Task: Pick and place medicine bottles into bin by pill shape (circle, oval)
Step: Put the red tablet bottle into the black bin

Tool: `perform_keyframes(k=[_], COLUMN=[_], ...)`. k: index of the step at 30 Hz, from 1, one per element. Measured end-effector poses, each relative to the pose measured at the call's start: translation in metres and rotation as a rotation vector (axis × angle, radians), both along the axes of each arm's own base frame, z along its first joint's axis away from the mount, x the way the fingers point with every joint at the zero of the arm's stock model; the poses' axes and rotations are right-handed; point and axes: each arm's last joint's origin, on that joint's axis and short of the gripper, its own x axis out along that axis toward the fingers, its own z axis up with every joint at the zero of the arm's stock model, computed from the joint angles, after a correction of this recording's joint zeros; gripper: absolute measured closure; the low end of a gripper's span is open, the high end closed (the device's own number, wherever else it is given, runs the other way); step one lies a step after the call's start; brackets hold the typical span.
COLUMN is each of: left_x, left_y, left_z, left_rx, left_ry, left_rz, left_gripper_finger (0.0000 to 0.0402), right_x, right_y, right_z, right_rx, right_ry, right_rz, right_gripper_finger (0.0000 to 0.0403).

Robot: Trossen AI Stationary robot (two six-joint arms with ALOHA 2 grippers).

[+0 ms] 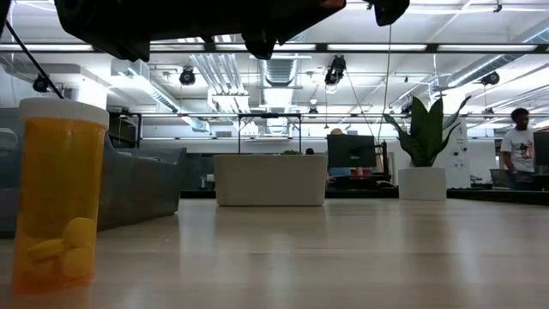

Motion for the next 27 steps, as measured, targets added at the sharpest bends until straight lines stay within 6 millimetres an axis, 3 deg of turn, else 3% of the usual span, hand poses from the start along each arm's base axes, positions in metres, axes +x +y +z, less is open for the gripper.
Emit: perform_keyframes(k=[6,14,20,27], left_x=[0.000,-0.009,-0.008,0.002], left_y=[0.000,0.002,0.003,0.001], left_z=[-0.001,0.006,0.018,0.023], left_rx=[0.006,-0.001,-0.020,-0.023], left_ry=[0.024,0.168,0.131,0.122], left_rz=[0.003,0.002,0.041,0.049], left_gripper_finger=[0.0251,0.0250,0.0250,0.0250], right_x=[-0.001,-0.016,-0.022,-0.023], right_y=[-0.001,-0.010,-0.015,-0.019], right_z=[-0.001,-0.006,-0.022,-0.026], right_rx=[-0.012,0.028,0.077,0.093], right_ry=[0.027,0.202,0.360,0.388], right_rz=[0.000,-0.038,-0.104,-0.129], right_gripper_finger=[0.0311,0.0310,0.0310,0.0310])
